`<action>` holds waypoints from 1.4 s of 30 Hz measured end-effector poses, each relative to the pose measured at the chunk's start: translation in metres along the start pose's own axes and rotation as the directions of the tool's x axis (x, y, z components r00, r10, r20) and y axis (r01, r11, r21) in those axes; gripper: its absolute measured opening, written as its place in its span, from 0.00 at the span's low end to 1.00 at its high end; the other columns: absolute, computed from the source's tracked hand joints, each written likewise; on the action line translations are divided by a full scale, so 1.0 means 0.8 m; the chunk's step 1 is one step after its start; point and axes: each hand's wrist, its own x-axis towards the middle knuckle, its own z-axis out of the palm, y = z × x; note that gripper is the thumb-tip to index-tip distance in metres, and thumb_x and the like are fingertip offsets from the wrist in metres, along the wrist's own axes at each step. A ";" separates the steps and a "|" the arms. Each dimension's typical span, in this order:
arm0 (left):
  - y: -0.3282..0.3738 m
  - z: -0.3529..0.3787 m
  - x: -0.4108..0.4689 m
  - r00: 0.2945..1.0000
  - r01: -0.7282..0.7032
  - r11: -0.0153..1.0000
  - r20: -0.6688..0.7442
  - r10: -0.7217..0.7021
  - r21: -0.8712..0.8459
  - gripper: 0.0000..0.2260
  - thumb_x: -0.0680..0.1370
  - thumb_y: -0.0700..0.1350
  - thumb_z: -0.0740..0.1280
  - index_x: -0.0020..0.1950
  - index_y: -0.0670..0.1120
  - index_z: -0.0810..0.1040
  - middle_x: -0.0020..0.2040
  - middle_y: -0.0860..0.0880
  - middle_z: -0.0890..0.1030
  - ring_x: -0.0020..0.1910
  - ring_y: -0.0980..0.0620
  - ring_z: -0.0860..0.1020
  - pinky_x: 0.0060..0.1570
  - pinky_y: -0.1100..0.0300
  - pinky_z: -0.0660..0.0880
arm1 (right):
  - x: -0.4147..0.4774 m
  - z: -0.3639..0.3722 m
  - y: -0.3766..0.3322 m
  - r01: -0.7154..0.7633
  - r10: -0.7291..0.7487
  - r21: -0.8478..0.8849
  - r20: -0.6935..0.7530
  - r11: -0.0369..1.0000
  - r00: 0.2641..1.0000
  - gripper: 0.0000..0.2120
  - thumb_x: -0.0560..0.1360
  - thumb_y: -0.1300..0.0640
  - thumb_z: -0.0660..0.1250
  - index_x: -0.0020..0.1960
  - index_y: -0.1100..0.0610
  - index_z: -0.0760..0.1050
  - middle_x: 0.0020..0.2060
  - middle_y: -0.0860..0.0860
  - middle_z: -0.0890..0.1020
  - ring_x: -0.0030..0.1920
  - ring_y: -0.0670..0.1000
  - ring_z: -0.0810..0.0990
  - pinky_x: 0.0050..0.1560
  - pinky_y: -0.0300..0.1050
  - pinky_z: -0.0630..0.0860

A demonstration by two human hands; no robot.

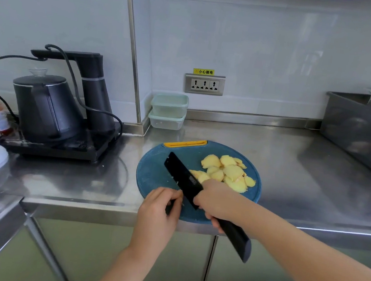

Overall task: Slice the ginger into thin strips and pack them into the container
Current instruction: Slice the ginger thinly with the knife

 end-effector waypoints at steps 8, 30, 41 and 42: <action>-0.001 -0.003 0.005 1.000 -0.008 1.000 0.015 0.008 -0.020 0.06 0.71 0.37 0.74 0.38 0.44 0.78 0.37 0.55 0.79 0.37 0.59 0.74 0.39 0.68 0.72 | -0.012 -0.012 0.033 0.099 -0.097 0.144 -0.019 0.985 0.995 0.05 0.80 0.59 0.59 0.46 0.60 0.67 0.19 0.51 0.71 0.15 0.48 0.67 0.23 0.38 0.70; 0.019 -0.043 0.090 0.687 0.131 0.972 0.689 -0.229 0.193 0.07 0.76 0.47 0.70 0.53 0.54 0.83 0.48 0.59 0.77 0.36 0.63 0.73 0.36 0.73 0.66 | -0.016 -0.023 0.054 0.183 -0.176 0.096 -0.071 0.979 0.982 0.05 0.80 0.56 0.58 0.49 0.57 0.68 0.26 0.56 0.74 0.19 0.50 0.71 0.27 0.42 0.73; 0.036 -0.046 0.105 0.645 0.134 0.929 0.681 -0.346 0.345 0.12 0.67 0.53 0.77 0.39 0.52 0.77 0.37 0.57 0.77 0.35 0.61 0.74 0.33 0.68 0.66 | -0.023 -0.005 0.049 0.217 -0.211 0.082 -0.077 0.973 0.975 0.06 0.80 0.56 0.57 0.49 0.58 0.69 0.26 0.54 0.72 0.16 0.49 0.69 0.26 0.43 0.71; 0.037 -0.045 0.105 0.660 0.195 0.920 0.648 -0.379 0.340 0.11 0.67 0.52 0.78 0.38 0.52 0.76 0.37 0.56 0.78 0.35 0.60 0.75 0.33 0.67 0.68 | -0.022 -0.003 0.046 0.217 -0.211 0.075 -0.081 0.973 0.974 0.06 0.80 0.56 0.57 0.50 0.59 0.69 0.27 0.54 0.72 0.16 0.49 0.69 0.25 0.43 0.70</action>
